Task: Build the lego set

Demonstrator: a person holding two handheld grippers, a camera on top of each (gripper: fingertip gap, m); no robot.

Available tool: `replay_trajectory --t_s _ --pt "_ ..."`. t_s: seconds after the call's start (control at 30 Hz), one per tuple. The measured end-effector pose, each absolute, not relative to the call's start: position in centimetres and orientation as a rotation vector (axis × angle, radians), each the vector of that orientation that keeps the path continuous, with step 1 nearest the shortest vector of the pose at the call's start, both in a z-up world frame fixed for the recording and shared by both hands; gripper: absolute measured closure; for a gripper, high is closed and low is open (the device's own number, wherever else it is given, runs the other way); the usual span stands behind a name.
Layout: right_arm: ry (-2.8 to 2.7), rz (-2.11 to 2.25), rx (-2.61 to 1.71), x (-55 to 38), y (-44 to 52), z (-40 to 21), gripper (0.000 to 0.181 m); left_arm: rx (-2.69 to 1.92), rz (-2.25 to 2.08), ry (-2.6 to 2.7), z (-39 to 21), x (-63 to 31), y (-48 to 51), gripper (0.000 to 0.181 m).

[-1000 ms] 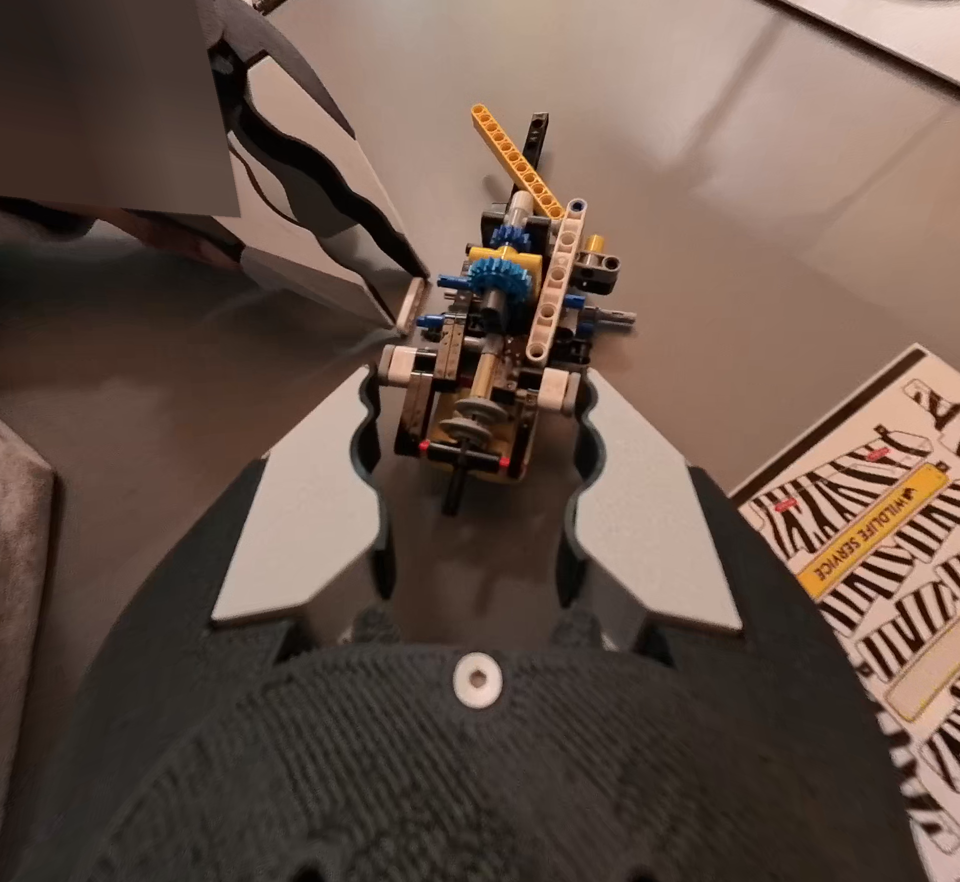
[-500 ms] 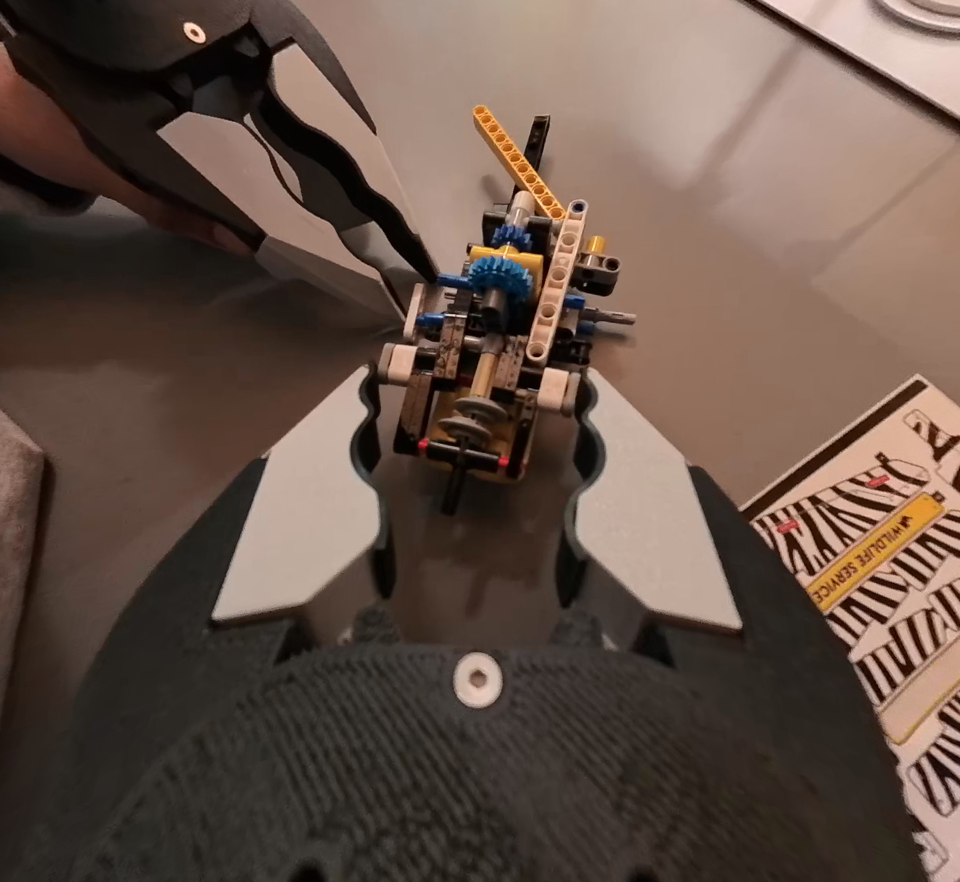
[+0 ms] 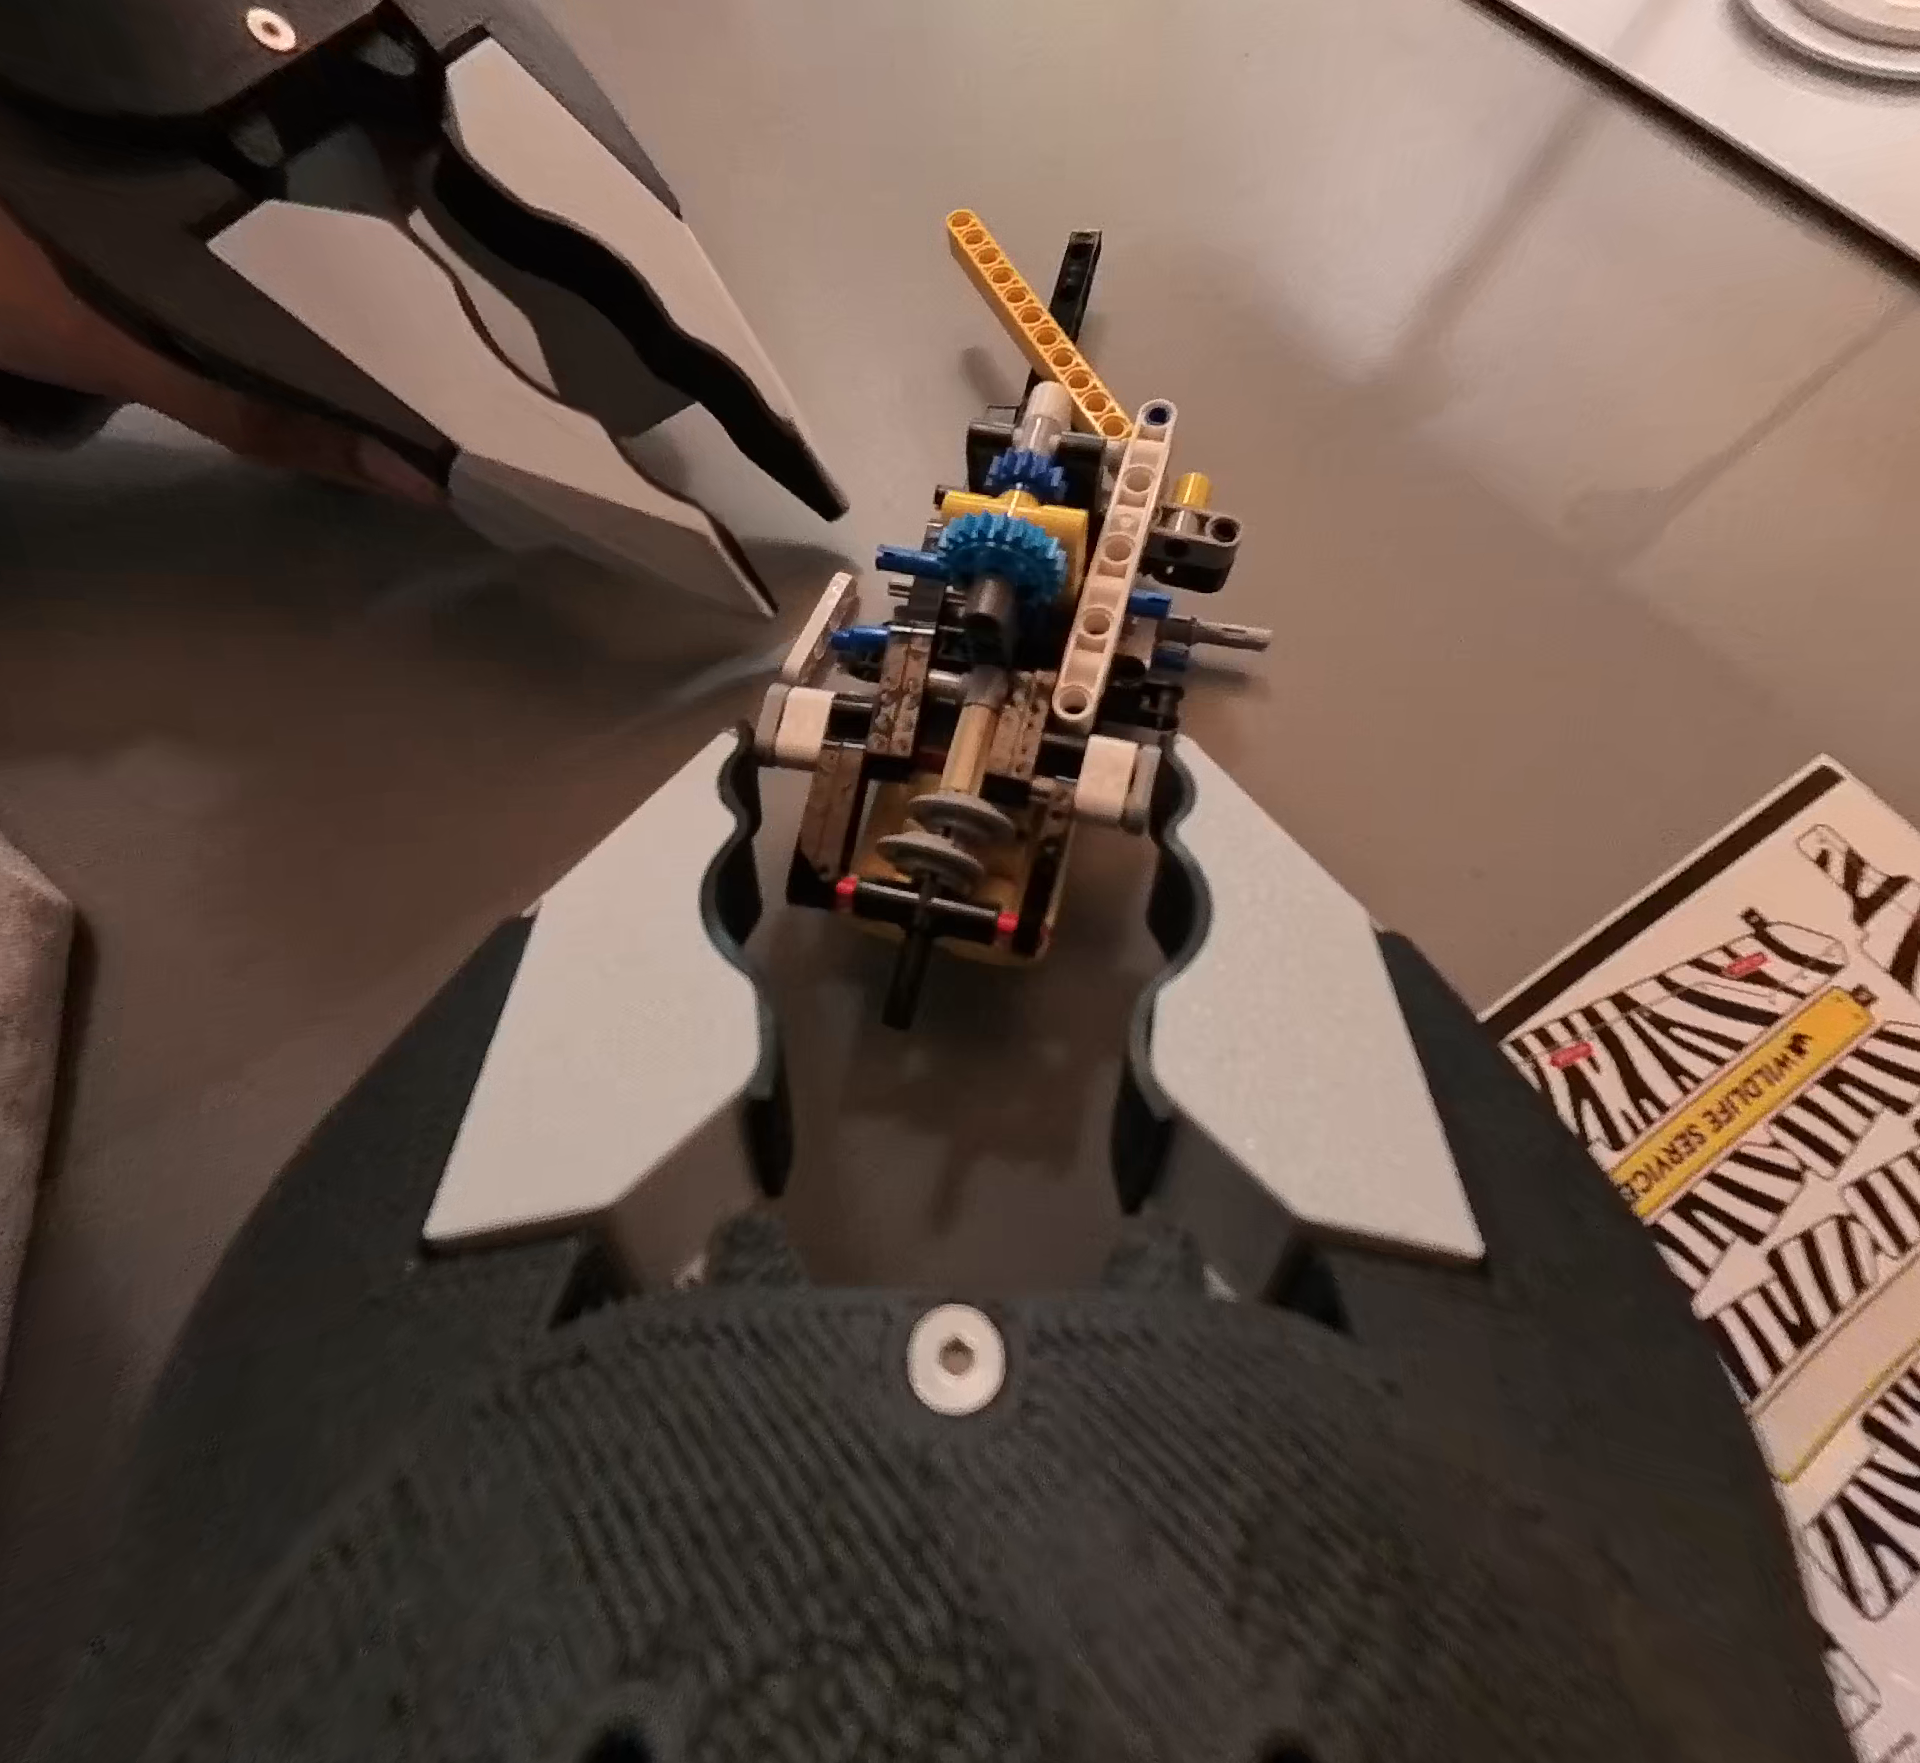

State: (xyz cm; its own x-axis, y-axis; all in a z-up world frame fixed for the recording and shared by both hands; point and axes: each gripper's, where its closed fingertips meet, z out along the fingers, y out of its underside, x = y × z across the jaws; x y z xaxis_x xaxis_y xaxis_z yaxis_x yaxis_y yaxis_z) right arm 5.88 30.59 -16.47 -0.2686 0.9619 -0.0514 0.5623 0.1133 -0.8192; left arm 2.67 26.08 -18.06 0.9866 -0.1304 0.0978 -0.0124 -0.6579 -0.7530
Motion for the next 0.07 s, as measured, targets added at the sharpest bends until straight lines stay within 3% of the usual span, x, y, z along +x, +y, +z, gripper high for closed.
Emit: replay_trajectory --t_s 0.07 --pt "-1.892 1.034 -1.476 5.88 30.56 -16.47 0.105 -2.302 -0.163 0.114 -18.36 2.84 26.07 0.150"
